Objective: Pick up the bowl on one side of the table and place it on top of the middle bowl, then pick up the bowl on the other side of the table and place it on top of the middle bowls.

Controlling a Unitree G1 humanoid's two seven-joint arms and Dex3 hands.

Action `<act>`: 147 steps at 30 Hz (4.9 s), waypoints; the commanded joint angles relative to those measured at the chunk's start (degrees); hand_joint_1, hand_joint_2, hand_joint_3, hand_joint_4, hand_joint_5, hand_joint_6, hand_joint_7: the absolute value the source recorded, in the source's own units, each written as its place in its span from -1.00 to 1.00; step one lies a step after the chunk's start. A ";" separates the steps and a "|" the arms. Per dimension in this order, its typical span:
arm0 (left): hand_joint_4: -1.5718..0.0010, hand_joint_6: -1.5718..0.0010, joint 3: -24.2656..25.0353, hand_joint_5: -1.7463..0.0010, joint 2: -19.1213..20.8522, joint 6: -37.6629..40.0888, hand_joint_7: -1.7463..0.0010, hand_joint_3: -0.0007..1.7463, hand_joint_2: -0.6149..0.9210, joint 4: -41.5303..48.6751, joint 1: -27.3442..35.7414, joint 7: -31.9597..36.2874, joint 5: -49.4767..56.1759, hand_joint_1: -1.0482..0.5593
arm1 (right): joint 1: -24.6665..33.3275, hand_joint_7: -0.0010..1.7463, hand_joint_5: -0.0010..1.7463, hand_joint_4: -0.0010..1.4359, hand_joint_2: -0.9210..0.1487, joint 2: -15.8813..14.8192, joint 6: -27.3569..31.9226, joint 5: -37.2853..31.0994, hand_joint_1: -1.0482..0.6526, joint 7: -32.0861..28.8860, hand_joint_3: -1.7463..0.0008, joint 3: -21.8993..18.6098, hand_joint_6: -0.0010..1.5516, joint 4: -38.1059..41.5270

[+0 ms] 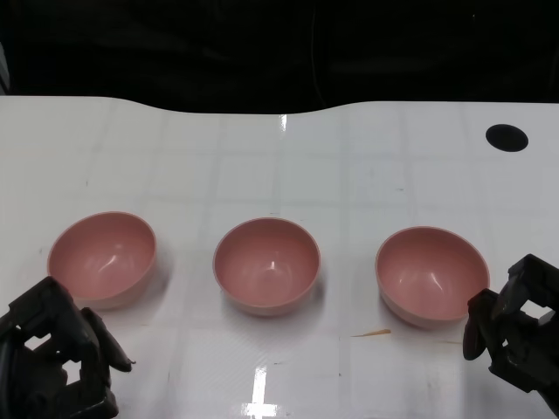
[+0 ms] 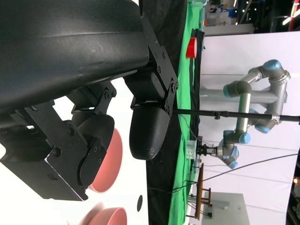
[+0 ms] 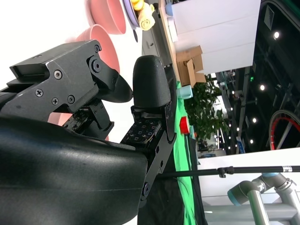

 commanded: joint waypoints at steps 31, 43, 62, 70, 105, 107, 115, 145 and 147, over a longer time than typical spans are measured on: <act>0.09 0.20 1.96 -0.94 0.41 -10.58 -0.69 0.46 0.45 -0.61 2.22 2.16 10.29 0.47 | 1.67 0.56 0.85 0.34 -0.47 0.86 -5.99 -8.23 0.18 -0.85 -0.18 -0.52 0.17 -1.51; 0.25 -0.06 5.74 0.26 6.93 -8.50 0.83 -0.98 0.90 -18.94 4.90 11.08 46.67 -0.32 | 1.56 0.56 0.85 0.32 -0.46 0.73 -7.18 -8.80 0.19 -1.21 -0.21 -0.83 0.15 -0.99; 0.01 0.03 2.55 0.92 25.94 8.83 0.99 -1.00 0.70 -26.51 -7.78 -2.70 71.13 -0.61 | 1.28 0.55 0.86 0.32 -0.43 0.99 -8.88 -8.86 0.18 -1.16 -0.22 -0.46 0.15 1.21; -0.02 0.00 -2.22 0.96 29.27 6.12 0.99 -0.99 0.73 -16.93 -12.59 -0.10 68.31 -0.54 | 1.31 0.54 0.84 0.32 -0.47 1.03 -9.17 -8.52 0.19 -0.88 -0.17 -0.31 0.16 1.41; 0.06 0.08 -15.25 1.00 31.59 8.82 1.00 -1.00 0.93 2.31 -17.85 15.91 72.26 -0.54 | 1.80 0.53 0.84 0.33 -0.42 1.31 -11.07 -8.60 0.17 -0.32 -0.23 -0.16 0.16 2.60; 0.06 0.08 -15.20 1.00 30.84 10.64 1.00 -1.00 0.93 1.80 -18.19 16.20 73.07 -0.54 | 1.73 0.52 0.84 0.32 -0.43 1.24 -11.18 -8.49 0.18 -0.03 -0.23 -0.16 0.16 2.69; 0.05 0.07 -16.83 0.99 30.93 14.39 1.00 -1.00 0.89 4.53 -20.60 18.21 75.96 -0.53 | 1.97 0.53 0.84 0.33 -0.41 1.62 -11.06 -8.69 0.18 -0.53 -0.23 -0.13 0.18 2.36; 0.13 0.12 -25.94 1.00 28.06 15.96 1.00 -0.99 0.98 21.59 -27.23 22.49 72.66 -0.59 | 3.31 0.57 0.87 0.32 -0.44 1.57 -9.77 -8.53 0.20 -1.36 -0.21 -0.10 0.16 -0.20; 0.13 0.12 -26.17 1.00 28.05 15.83 1.00 -0.99 0.99 22.45 -27.57 22.92 72.26 -0.59 | 3.35 0.57 0.87 0.32 -0.44 1.52 -9.60 -8.42 0.20 -1.31 -0.22 -0.01 0.16 -0.35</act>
